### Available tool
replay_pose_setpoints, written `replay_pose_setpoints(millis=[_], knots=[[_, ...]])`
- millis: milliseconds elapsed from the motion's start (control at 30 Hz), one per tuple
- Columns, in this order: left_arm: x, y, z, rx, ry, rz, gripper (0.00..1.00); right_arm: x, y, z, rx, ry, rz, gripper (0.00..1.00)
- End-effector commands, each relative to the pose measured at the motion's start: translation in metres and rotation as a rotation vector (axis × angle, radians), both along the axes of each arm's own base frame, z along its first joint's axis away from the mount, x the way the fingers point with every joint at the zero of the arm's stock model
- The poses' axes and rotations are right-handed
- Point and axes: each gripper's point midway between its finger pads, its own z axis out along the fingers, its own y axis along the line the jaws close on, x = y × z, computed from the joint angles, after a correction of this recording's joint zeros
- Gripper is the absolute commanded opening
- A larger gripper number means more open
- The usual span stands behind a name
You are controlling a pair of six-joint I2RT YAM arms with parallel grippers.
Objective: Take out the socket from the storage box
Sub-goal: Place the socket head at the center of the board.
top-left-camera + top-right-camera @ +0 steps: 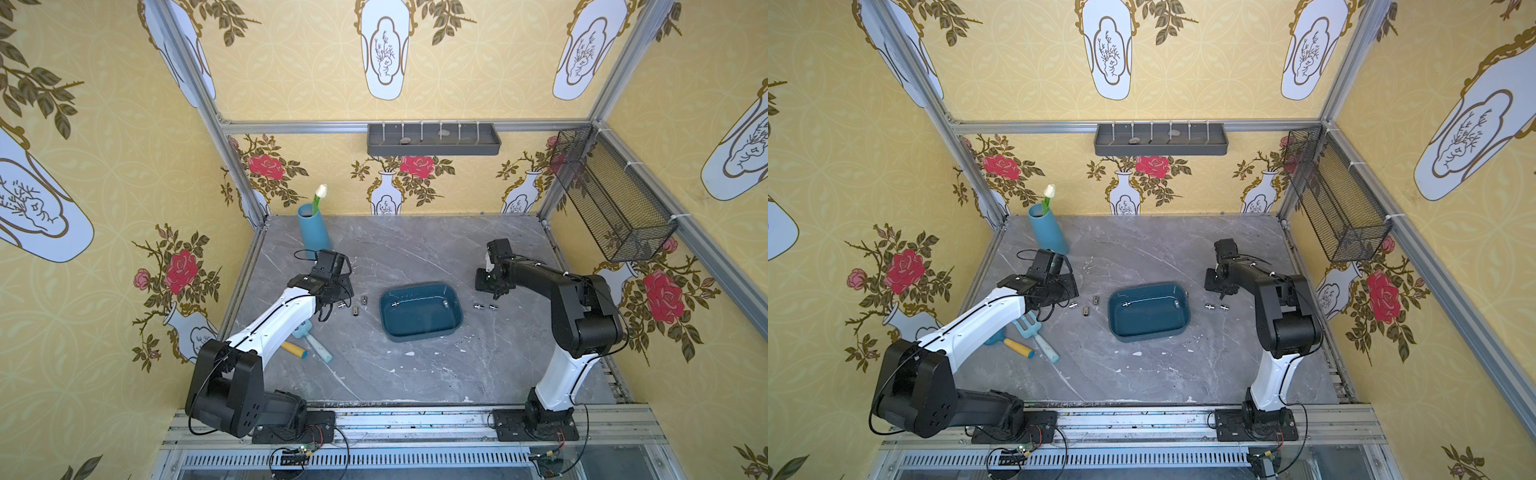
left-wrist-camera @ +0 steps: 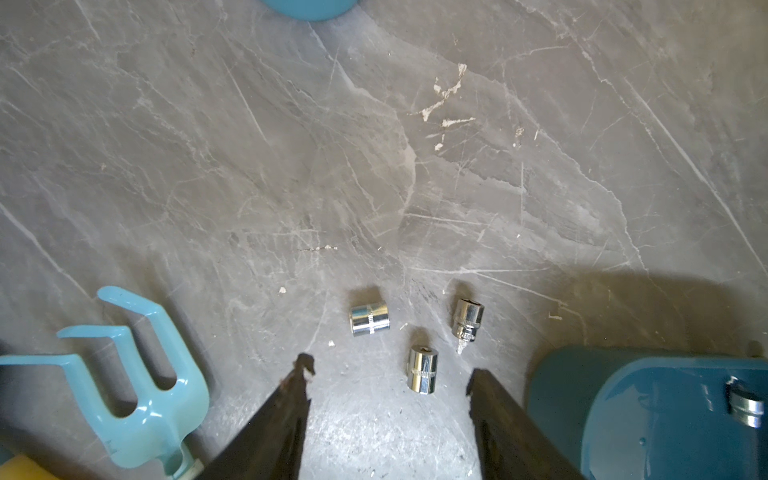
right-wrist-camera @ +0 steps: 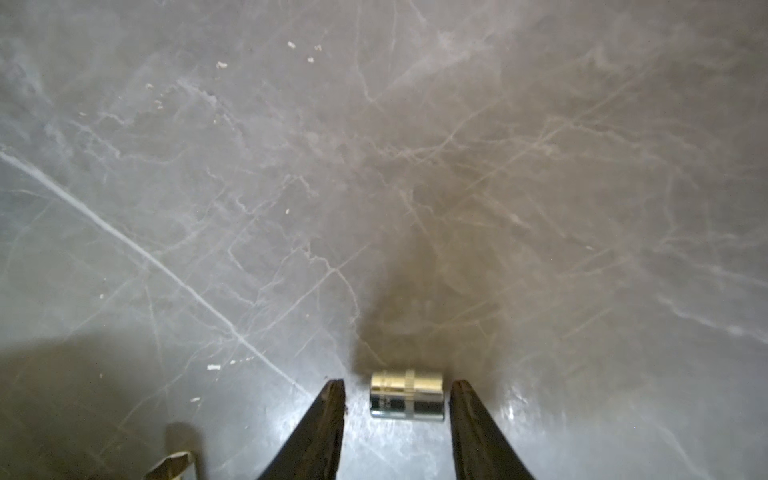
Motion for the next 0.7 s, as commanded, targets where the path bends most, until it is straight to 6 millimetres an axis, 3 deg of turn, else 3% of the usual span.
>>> replay_pose_setpoints(millis=[0, 333, 667], knots=[[0.000, 0.000, -0.004, 0.002, 0.005, -0.003, 0.66, 0.008, -0.001, 0.000, -0.005, -0.016, 0.015, 0.45], [-0.001, 0.000, -0.007, 0.002, 0.011, -0.003, 0.66, 0.031, -0.001, -0.004, -0.016, -0.032, 0.034, 0.40], [-0.002, 0.001, -0.007, 0.003, 0.010, -0.004, 0.66, 0.043, 0.002, -0.009, -0.009, -0.038, 0.057, 0.26]])
